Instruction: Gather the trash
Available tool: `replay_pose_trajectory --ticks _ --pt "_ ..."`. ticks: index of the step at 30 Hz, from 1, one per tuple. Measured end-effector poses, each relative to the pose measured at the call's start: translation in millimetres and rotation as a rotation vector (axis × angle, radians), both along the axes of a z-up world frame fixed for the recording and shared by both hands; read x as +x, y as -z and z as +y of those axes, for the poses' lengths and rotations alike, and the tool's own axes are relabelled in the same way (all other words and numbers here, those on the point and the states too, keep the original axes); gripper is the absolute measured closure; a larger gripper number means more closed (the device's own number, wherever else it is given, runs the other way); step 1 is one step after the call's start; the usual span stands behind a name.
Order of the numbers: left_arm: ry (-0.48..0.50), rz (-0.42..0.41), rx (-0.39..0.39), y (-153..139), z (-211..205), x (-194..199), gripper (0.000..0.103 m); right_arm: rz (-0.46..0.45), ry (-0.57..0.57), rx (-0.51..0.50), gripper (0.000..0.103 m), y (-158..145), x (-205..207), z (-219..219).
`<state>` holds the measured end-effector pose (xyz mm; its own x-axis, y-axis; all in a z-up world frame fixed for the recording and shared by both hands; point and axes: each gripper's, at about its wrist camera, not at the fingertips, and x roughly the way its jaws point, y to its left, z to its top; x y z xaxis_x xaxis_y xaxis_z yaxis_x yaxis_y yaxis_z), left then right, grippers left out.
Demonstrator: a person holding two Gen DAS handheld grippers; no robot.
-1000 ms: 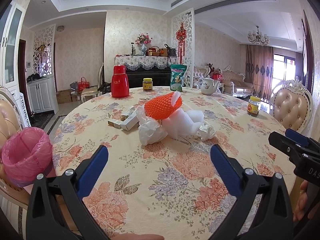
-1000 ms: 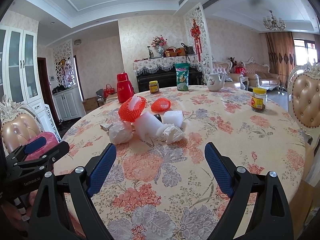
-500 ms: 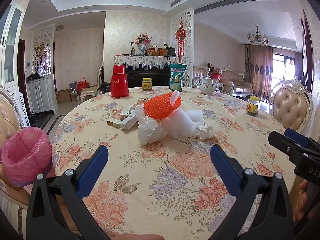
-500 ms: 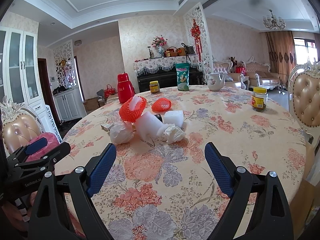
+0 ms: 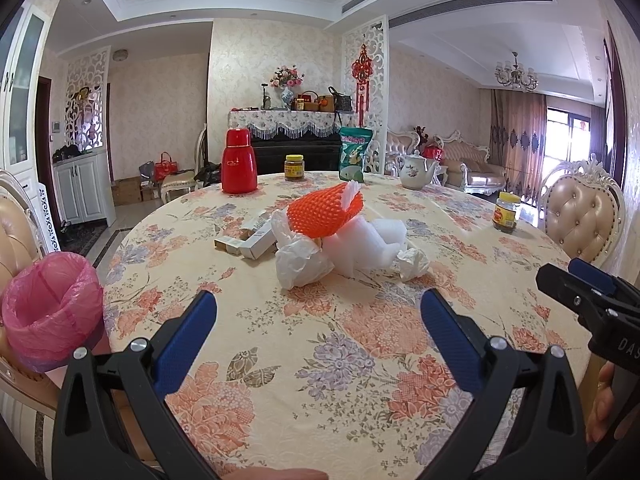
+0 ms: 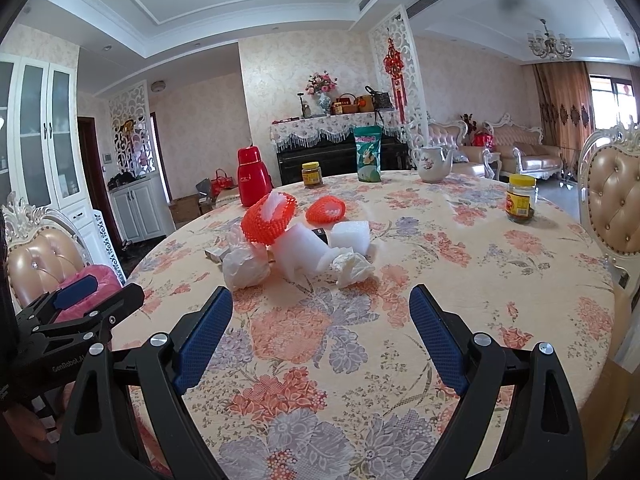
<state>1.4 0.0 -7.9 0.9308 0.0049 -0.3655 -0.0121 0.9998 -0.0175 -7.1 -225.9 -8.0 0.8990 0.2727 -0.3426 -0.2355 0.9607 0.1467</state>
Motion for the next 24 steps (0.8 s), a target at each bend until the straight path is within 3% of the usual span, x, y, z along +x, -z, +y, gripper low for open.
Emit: replay_pose_trajectory --ticks 24 --pt "0.008 0.016 0.021 5 7 7 0.004 0.006 -0.003 0.017 0.018 11 12 8"
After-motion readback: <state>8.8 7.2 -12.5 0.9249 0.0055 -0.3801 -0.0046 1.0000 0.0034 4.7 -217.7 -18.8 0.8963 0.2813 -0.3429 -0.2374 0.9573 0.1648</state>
